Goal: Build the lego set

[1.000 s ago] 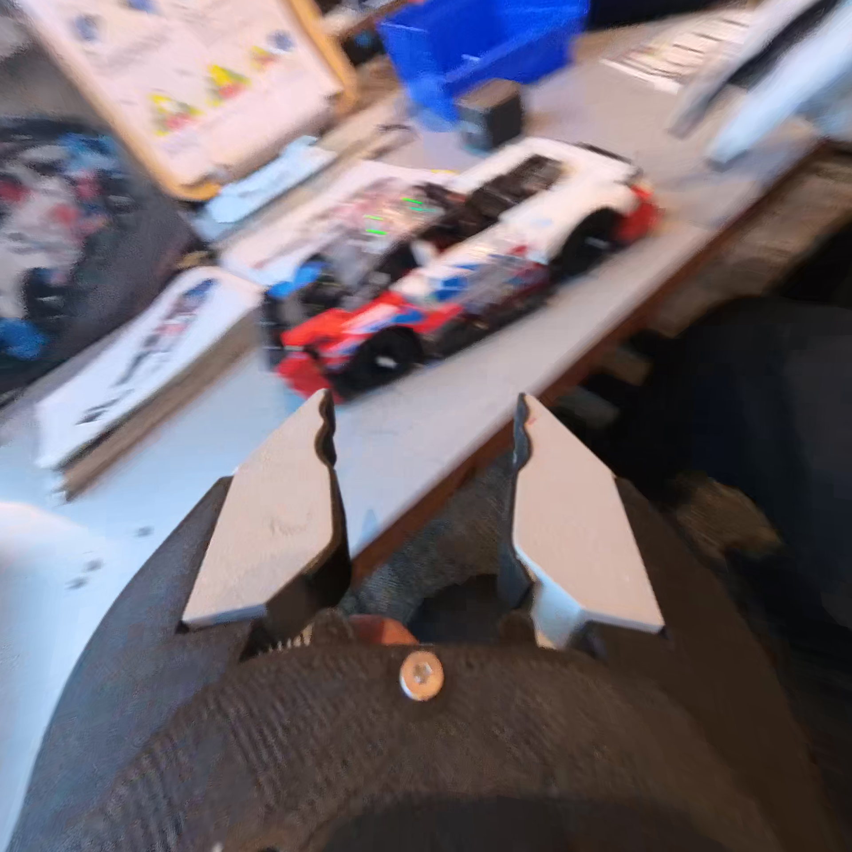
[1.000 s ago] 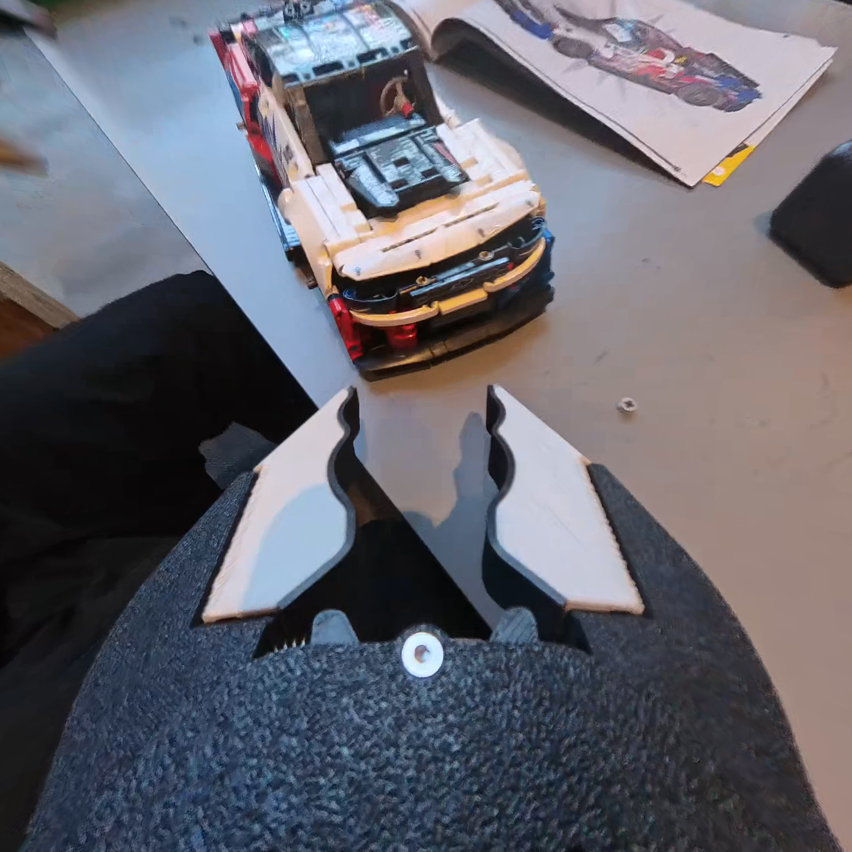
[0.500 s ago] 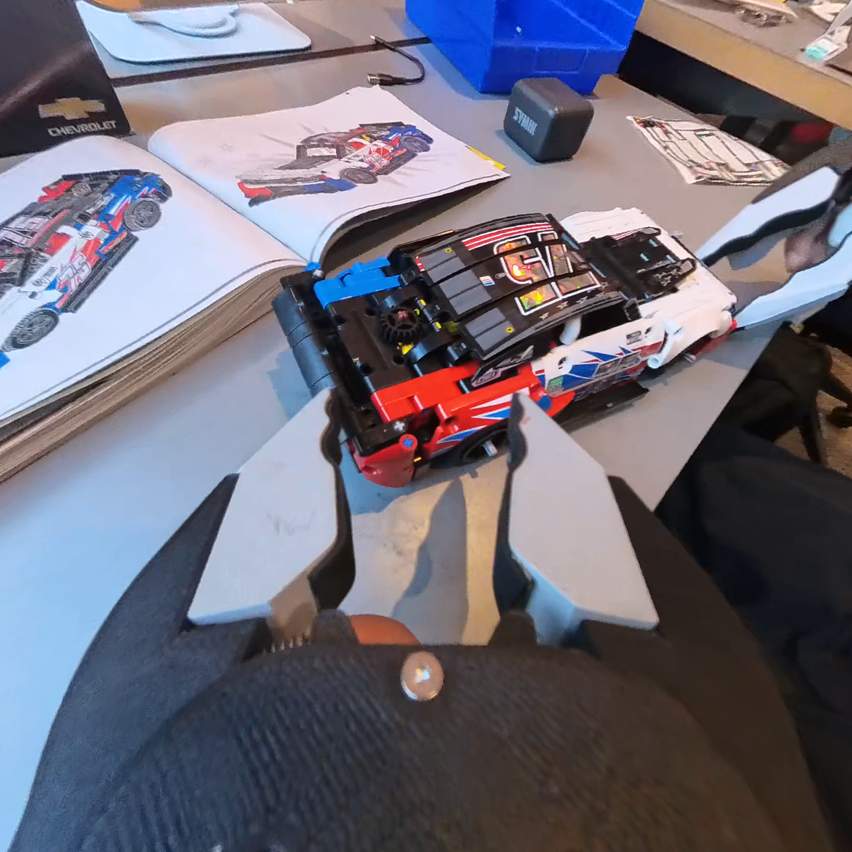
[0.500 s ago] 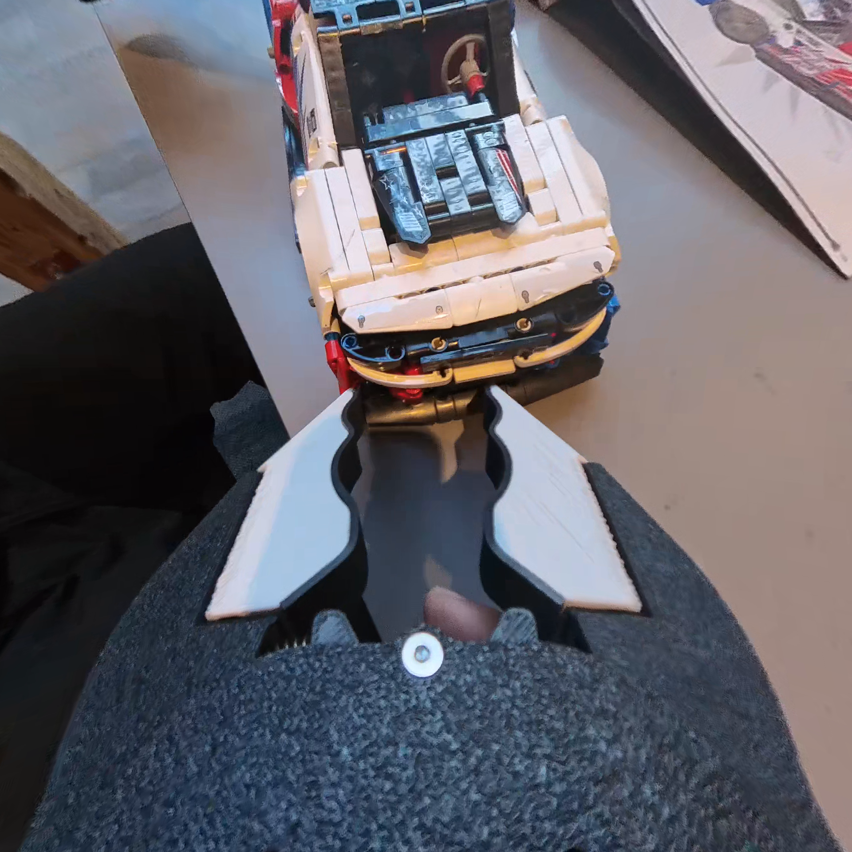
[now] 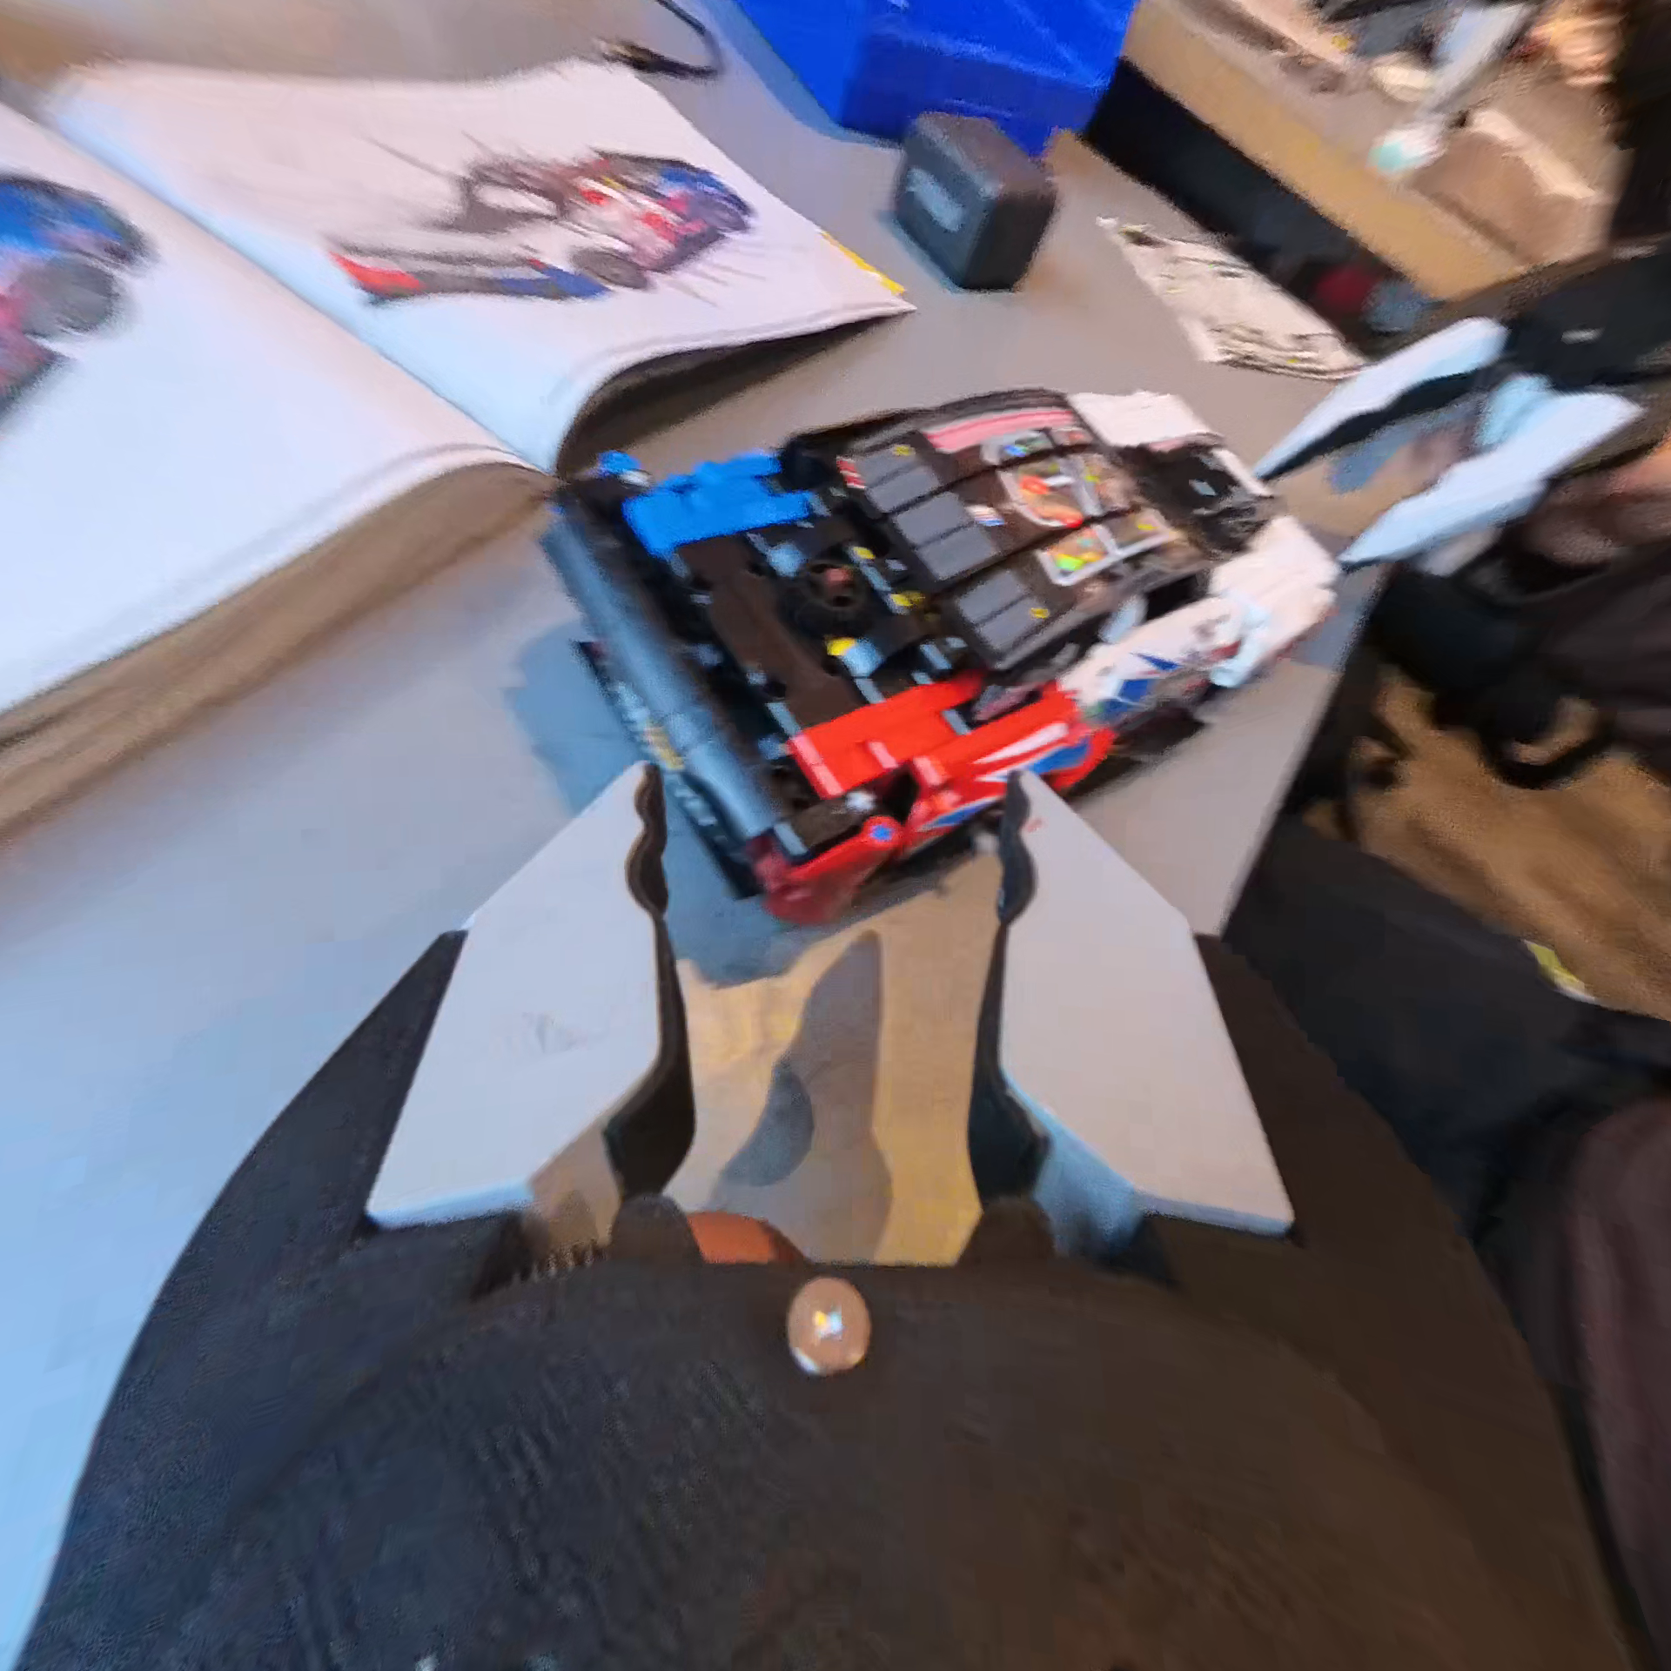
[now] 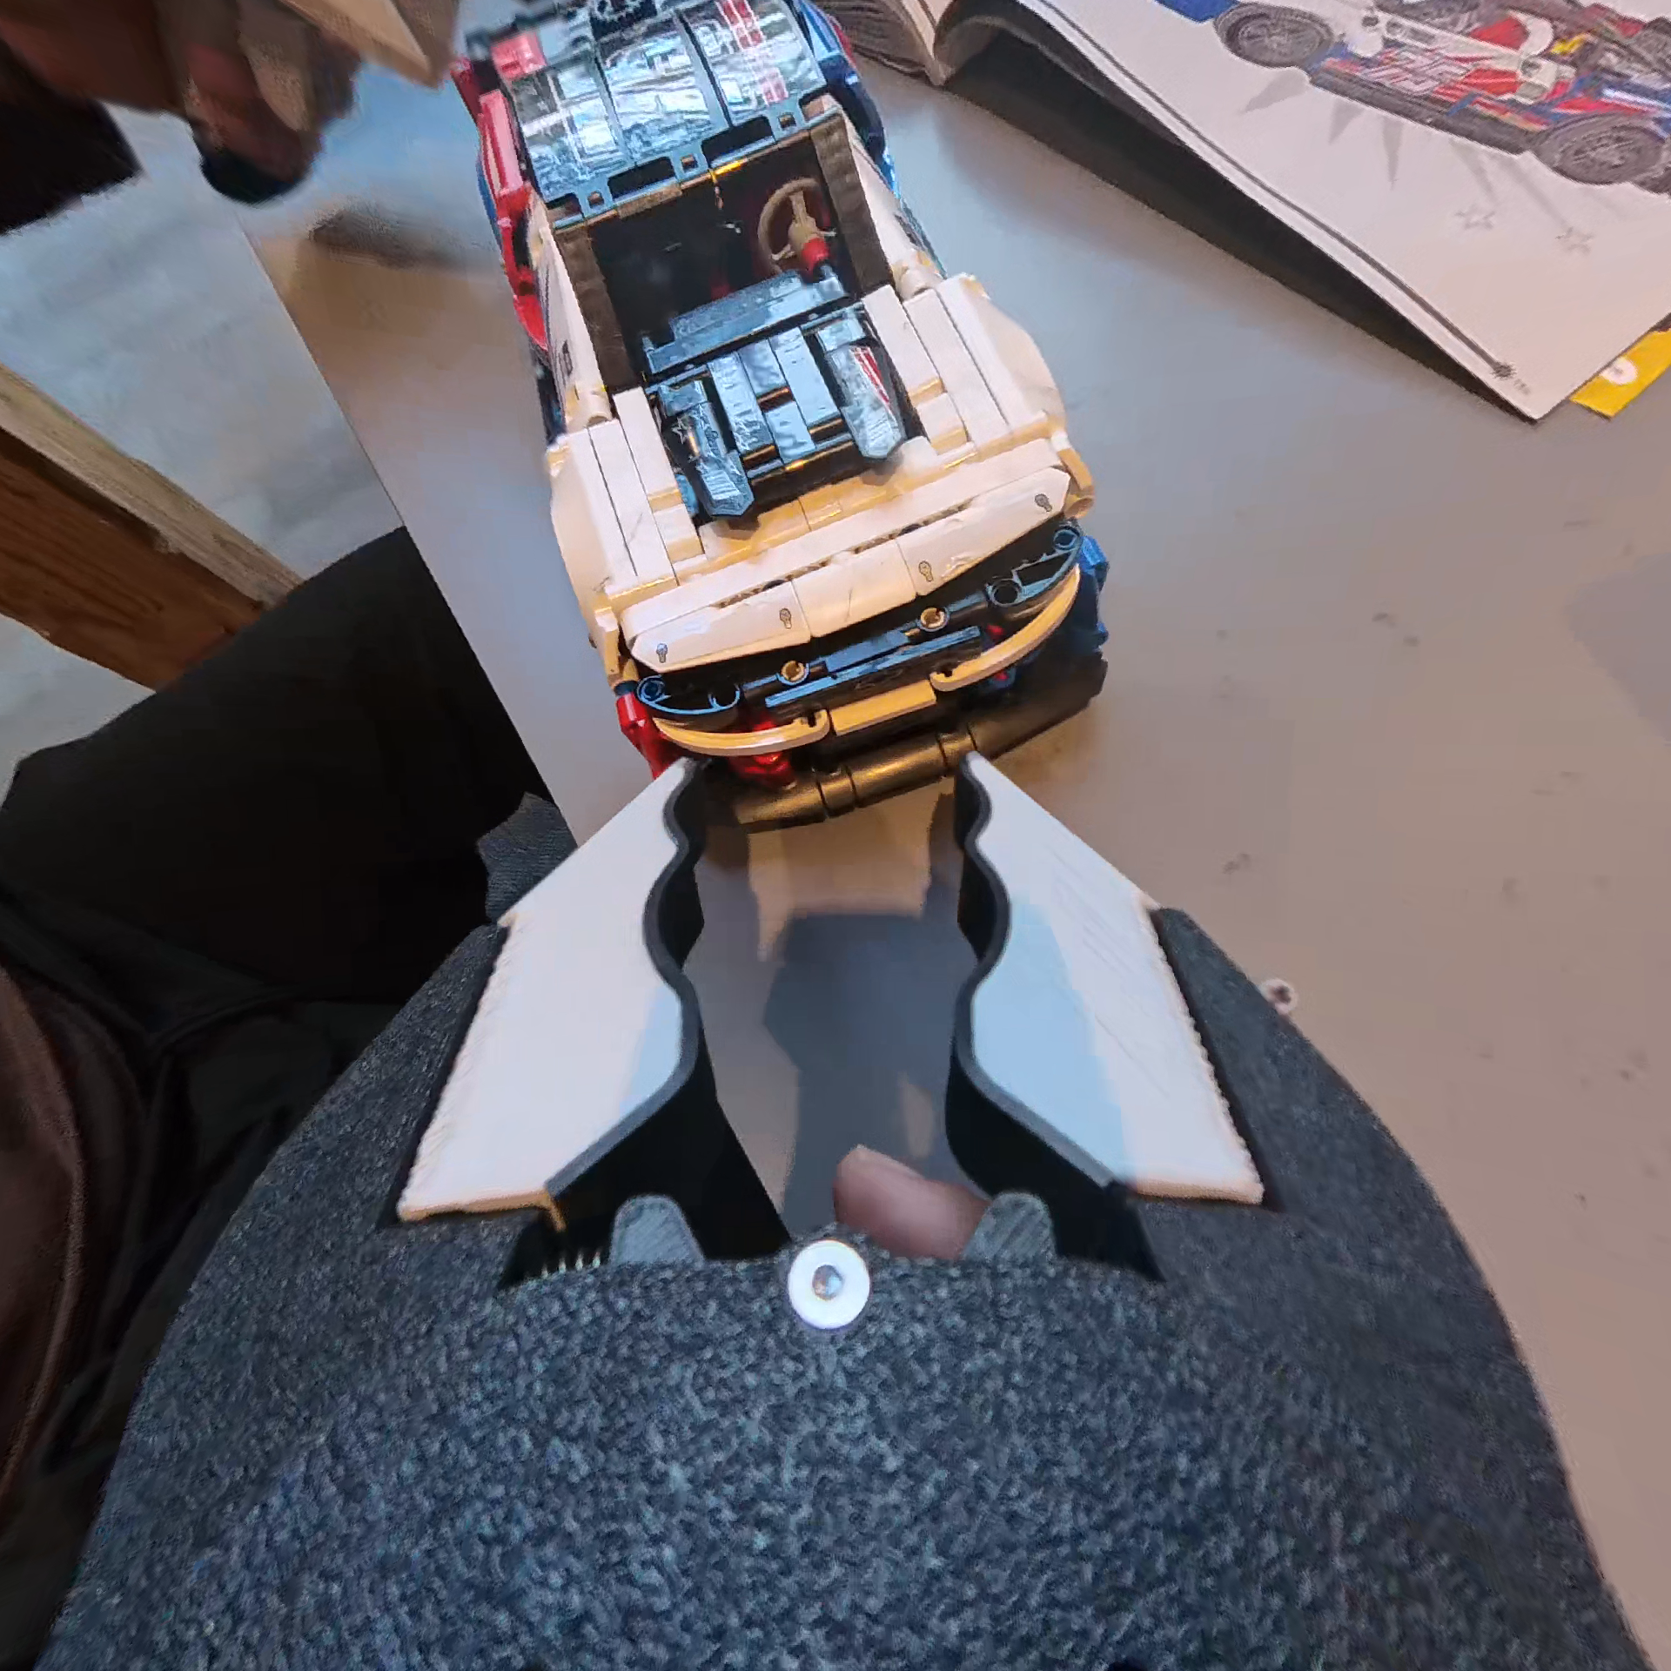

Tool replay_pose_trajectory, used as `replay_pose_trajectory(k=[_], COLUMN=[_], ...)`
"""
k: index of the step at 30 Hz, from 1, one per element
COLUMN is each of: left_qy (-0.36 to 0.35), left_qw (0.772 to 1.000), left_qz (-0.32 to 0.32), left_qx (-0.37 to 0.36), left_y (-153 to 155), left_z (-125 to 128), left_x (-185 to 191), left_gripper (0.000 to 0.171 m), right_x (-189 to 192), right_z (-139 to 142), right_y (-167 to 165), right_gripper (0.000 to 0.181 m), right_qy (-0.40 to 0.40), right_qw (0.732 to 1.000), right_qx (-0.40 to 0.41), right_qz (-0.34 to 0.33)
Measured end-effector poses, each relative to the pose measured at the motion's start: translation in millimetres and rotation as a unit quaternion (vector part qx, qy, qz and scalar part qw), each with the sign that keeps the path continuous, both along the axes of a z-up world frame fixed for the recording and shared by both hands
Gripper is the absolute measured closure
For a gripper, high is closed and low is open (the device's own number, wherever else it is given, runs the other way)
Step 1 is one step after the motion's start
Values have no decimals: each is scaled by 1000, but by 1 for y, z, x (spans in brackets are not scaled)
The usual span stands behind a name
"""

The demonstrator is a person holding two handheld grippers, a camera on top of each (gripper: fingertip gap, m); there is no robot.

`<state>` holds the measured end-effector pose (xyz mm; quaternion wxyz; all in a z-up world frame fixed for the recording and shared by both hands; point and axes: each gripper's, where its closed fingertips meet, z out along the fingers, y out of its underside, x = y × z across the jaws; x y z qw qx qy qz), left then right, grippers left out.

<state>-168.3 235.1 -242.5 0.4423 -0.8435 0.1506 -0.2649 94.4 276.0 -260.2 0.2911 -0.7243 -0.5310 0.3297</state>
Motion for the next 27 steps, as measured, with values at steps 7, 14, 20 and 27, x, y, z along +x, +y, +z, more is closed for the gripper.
replay_pose_trajectory(k=[7,14,20,27], left_qy=[28,-13,-86,-41], left_qw=[999,999,993,992], left_qz=[-34,9,63,105], left_qx=[11,29,49,65], left_y=[-9,-14,-37,-45], left_z=[-6,1,14,7], left_x=[55,96,106,75], left_gripper=[76,48,49,44], right_x=[19,45,49,16], right_z=[-7,-7,-6,-8], right_y=[3,8,14,-8], right_gripper=[131,141,145,152], right_qy=[18,17,22,37], right_qw=[998,997,997,990], right_qx=[-64,-76,-72,-127], right_qz=[-7,-1,0,45])
